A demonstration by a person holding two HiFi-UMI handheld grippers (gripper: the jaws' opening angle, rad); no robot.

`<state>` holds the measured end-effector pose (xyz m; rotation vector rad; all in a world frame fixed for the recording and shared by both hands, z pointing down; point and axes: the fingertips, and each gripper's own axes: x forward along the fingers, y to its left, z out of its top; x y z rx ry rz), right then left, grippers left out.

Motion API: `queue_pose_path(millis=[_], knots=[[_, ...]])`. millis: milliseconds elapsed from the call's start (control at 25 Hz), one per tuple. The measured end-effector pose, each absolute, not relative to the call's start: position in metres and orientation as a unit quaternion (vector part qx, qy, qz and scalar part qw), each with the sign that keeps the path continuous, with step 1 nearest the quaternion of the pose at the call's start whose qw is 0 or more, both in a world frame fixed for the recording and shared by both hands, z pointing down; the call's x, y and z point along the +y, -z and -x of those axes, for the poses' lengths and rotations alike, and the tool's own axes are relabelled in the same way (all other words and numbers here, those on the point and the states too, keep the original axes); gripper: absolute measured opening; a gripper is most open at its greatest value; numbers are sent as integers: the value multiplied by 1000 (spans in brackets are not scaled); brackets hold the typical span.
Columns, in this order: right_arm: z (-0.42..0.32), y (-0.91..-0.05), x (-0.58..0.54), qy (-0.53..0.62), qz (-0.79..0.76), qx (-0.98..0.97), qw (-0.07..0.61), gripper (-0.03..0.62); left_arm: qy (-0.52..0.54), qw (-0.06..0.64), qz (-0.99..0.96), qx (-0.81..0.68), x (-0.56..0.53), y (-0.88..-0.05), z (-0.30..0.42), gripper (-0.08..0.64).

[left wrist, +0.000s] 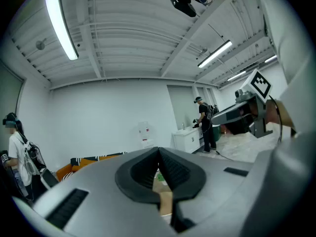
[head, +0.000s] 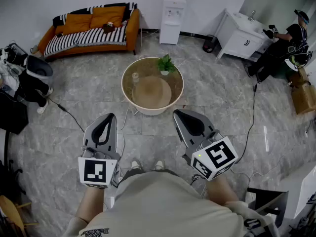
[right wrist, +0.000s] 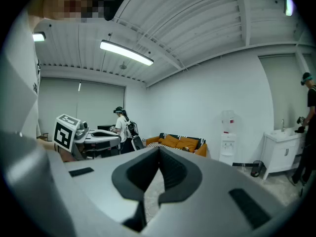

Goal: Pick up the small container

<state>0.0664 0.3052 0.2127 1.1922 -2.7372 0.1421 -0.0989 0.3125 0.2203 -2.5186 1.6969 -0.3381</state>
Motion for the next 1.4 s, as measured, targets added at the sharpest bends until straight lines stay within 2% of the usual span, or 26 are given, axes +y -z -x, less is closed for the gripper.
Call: queue_pose_path(millis=[1080, 1240, 1400], knots=[[-136, -258, 281, -80, -401, -907, 96, -4, 142, 28, 805, 576, 290, -248, 34, 6], [-140, -254, 275, -66, -394, -912, 94, -3, 140, 5, 809, 571, 284, -258, 22, 6], [-145, -248, 264, -48, -394, -914, 88, -3, 131, 15, 813, 567, 273, -257, 9, 6]])
